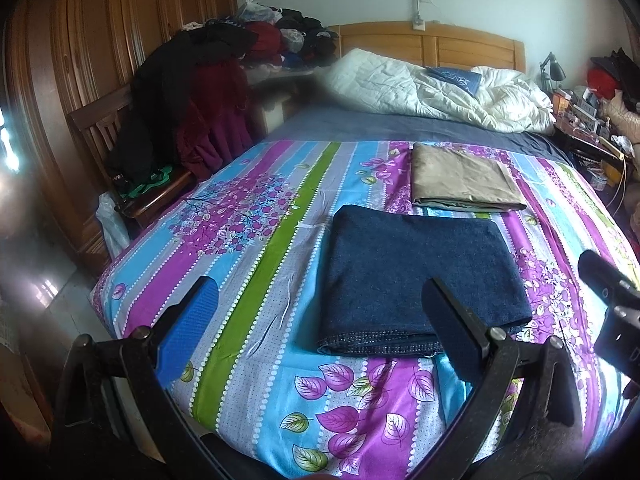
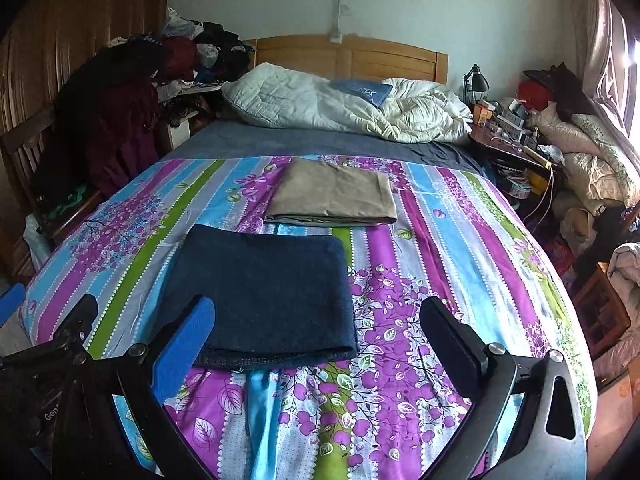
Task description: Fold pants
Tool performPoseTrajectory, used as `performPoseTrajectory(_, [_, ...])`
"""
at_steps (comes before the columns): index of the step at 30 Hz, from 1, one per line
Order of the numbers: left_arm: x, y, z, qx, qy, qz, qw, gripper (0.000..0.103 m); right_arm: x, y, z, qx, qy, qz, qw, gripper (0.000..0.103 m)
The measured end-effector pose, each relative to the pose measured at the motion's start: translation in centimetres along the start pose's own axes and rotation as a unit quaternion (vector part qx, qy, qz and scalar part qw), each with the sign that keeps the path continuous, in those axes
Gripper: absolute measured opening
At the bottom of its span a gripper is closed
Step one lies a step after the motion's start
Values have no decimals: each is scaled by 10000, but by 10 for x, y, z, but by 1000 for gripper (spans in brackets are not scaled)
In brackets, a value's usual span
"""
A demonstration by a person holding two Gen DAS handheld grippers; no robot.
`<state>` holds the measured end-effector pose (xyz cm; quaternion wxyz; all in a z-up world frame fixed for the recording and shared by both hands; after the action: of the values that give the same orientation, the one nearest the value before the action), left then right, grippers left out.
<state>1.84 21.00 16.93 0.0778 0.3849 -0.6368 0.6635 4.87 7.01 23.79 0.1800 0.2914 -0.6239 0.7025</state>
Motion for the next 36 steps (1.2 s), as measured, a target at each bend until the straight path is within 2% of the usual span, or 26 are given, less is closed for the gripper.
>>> performPoseTrajectory(3, [5, 1, 4, -36, 77, 81, 9999, 102, -3, 0, 3, -25, -96, -37, 9999, 103])
performPoseTrajectory(5, [10, 1, 5, -40, 148, 201, 9997, 102, -16, 3, 0, 62, -294, -457, 9985, 103])
performPoseTrajectory(6, [12, 1, 6, -20, 175, 258, 9995, 102, -20, 5, 0, 57, -317, -525, 9981, 103])
performPoseTrajectory(13, [12, -1, 6, -32, 249, 268, 9993, 102, -18, 16, -2, -18, -297, -423, 9987, 103])
performPoseTrajectory(18, [15, 0, 7, -25, 465, 241, 9986, 103, -21, 21, 0, -49, -306, -488, 9983, 103])
performPoseTrajectory(22, [13, 2, 12, -146, 289, 230, 9992, 103, -23, 26, 0, 20, -207, -537, 9983, 103])
performPoseTrajectory(28, [8, 6, 12, -172, 337, 43, 9993, 103, -26, 32, 0, 47, -199, -576, 9981, 103])
performPoseTrajectory(36, [9, 10, 14, -326, 238, 113, 9991, 103, -31, 36, -5, 133, -155, -657, 9976, 103])
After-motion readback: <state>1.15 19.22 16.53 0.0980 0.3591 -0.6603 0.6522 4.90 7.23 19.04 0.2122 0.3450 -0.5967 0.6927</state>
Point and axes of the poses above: each gripper's, at about its wrist camera, not at the fingertips, and x roughly against the way its jaws point, z to its right, y to its underside, the point moved 3 cm from there along -x, roughly the way its jaws point
